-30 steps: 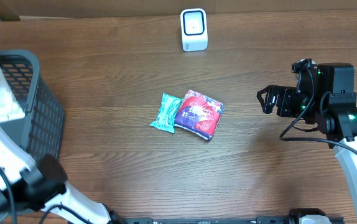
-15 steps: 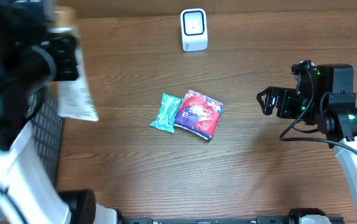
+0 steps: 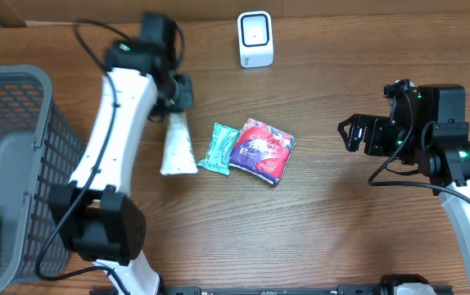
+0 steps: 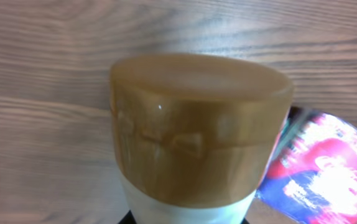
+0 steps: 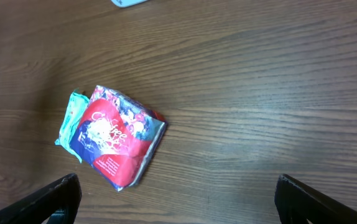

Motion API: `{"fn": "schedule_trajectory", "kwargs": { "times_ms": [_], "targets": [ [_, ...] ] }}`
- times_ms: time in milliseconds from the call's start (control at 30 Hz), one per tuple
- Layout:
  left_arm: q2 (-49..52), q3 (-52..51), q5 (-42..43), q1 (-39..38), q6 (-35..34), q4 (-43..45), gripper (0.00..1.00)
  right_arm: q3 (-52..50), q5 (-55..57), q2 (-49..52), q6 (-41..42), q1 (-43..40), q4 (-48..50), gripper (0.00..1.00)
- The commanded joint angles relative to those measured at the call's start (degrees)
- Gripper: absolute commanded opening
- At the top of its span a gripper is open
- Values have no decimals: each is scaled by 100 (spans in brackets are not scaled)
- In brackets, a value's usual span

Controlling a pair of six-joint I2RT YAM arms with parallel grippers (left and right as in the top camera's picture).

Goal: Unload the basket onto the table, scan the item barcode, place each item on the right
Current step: 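Lay the white tube left of the teal pack and release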

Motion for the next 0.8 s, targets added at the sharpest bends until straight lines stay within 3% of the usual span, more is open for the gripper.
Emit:
{"fn": "schedule_trajectory", "kwargs": {
  "times_ms": [0,200,267,300,367,400,433,467,533,767],
  "targets": [
    [-105,-1093,-55,-48,-184,892,5,118,-31,7,-11,37,39,100],
    [-94,-2612,-61,-46,470,2916,4,118,-33,61,-11,37,76,100],
    [-94,-2979,-57,-46,511,3447,9,118,-35,87,-9,37,74,100],
    [-94,-3101,-48,-46,509,3613,15,118,-35,96,-9,37,66,100],
    [-94,-3220,52,-66,514,3755,39,118,-35,103,-9,39,52,100],
    [-94,-3224,103,-74,511,3766,61,118,-35,103,-9,37,48,100],
    [-96,-3213,168,-81,511,3766,75,118,-35,103,-11,37,44,100],
    [-101,-3169,238,-81,511,3742,86,118,-35,103,-11,39,42,100],
    [-142,-2931,345,-81,509,3471,100,118,-35,103,-9,39,42,100],
    [-671,-647,-15,96,518,1399,99,118,-35,103,-9,39,37,100]
  ]
}}
